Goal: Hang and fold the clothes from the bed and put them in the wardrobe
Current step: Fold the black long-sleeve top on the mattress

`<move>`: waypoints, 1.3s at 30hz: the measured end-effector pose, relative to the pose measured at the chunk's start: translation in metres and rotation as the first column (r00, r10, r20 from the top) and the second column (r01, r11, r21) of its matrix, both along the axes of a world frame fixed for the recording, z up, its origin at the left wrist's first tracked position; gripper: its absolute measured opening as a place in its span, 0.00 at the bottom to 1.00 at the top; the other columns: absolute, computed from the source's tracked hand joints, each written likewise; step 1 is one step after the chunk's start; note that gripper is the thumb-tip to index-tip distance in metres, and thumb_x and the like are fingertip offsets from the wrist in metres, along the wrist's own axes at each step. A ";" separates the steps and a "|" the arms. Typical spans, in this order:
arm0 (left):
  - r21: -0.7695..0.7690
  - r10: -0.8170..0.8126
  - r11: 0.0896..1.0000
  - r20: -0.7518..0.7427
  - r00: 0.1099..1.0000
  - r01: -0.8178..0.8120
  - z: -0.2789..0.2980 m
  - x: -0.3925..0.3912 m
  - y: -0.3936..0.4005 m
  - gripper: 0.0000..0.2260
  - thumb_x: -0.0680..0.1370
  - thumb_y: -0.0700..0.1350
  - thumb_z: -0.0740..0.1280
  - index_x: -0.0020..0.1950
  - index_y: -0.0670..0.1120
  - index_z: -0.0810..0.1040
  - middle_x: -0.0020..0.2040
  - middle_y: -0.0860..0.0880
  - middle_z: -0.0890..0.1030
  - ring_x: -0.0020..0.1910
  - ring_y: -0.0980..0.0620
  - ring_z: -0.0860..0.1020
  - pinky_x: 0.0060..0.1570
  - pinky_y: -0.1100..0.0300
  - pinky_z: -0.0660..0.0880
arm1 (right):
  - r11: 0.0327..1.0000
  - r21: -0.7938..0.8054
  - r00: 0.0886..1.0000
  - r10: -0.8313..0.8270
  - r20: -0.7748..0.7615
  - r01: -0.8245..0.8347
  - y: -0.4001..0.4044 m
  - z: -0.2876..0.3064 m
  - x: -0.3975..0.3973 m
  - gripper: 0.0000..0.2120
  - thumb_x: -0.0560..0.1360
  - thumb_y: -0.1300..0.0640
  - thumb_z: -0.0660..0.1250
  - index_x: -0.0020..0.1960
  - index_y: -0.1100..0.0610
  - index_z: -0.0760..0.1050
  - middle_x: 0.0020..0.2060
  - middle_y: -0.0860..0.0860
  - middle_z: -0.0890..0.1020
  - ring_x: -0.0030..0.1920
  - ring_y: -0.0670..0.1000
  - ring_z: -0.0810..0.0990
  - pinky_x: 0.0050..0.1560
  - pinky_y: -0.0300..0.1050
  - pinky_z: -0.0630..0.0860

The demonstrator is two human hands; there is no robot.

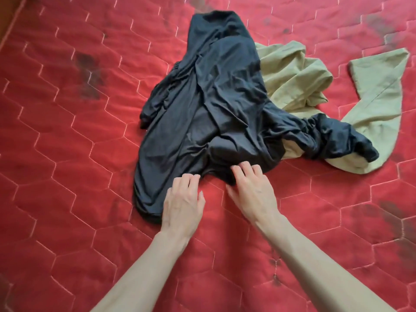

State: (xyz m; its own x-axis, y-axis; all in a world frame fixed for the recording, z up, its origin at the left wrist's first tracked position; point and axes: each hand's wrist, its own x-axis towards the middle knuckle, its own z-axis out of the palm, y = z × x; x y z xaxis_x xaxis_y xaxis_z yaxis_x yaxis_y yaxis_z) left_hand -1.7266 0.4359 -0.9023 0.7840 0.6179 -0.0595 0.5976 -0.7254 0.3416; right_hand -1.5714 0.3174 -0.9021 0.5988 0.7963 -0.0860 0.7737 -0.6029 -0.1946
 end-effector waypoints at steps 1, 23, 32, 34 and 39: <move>0.035 0.000 0.999 -0.030 1.000 0.001 -0.004 0.003 0.001 0.18 0.76 0.44 0.72 0.66 0.44 0.77 0.56 0.47 0.78 0.53 0.44 0.77 0.49 0.47 0.78 | 1.000 0.015 1.000 -0.012 0.023 0.011 0.002 -0.004 0.000 0.17 0.73 0.49 0.74 0.57 0.56 0.77 0.50 0.53 0.78 0.49 0.59 0.76 0.42 0.55 0.79; -0.166 -0.187 0.968 0.020 0.982 0.188 0.176 -0.056 0.000 0.07 0.80 0.49 0.53 0.52 0.50 0.69 0.38 0.54 0.71 0.37 0.49 0.74 0.40 0.53 0.74 | 0.953 0.288 0.974 -0.034 -0.222 0.099 -0.083 0.202 -0.028 0.07 0.81 0.61 0.70 0.52 0.51 0.73 0.44 0.44 0.77 0.43 0.51 0.75 0.45 0.50 0.72; -0.158 -0.158 0.972 0.112 0.981 0.175 0.356 -0.080 -0.003 0.17 0.71 0.32 0.69 0.52 0.49 0.69 0.45 0.53 0.72 0.43 0.49 0.75 0.43 0.51 0.76 | 0.876 0.419 0.905 -0.044 -0.422 0.238 -0.103 0.427 -0.035 0.03 0.82 0.55 0.67 0.53 0.47 0.75 0.47 0.41 0.80 0.49 0.42 0.79 0.51 0.42 0.75; -0.153 -0.118 0.977 0.195 0.974 0.149 0.400 -0.080 -0.006 0.15 0.73 0.32 0.70 0.53 0.48 0.71 0.45 0.53 0.74 0.44 0.48 0.76 0.43 0.52 0.75 | 0.865 0.441 0.905 -0.035 -0.424 0.240 -0.107 0.477 -0.037 0.05 0.82 0.57 0.67 0.53 0.48 0.75 0.45 0.41 0.81 0.49 0.40 0.79 0.50 0.34 0.72; -0.138 -0.089 0.982 0.272 0.958 0.130 0.488 -0.077 -0.012 0.09 0.78 0.39 0.72 0.50 0.49 0.74 0.41 0.52 0.80 0.41 0.44 0.80 0.41 0.48 0.76 | 0.820 0.496 0.905 -0.062 -0.420 0.286 -0.123 0.574 -0.031 0.03 0.83 0.58 0.67 0.53 0.50 0.76 0.43 0.42 0.82 0.46 0.38 0.81 0.44 0.32 0.75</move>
State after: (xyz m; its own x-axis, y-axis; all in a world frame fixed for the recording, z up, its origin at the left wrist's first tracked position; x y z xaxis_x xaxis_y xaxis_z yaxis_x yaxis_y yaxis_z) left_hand -1.8038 0.4237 -0.4143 0.8468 0.5270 0.0718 0.3908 -0.7081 0.5881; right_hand -1.6026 0.1943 -0.3284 0.7430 0.6647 0.0783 0.4670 -0.4310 -0.7721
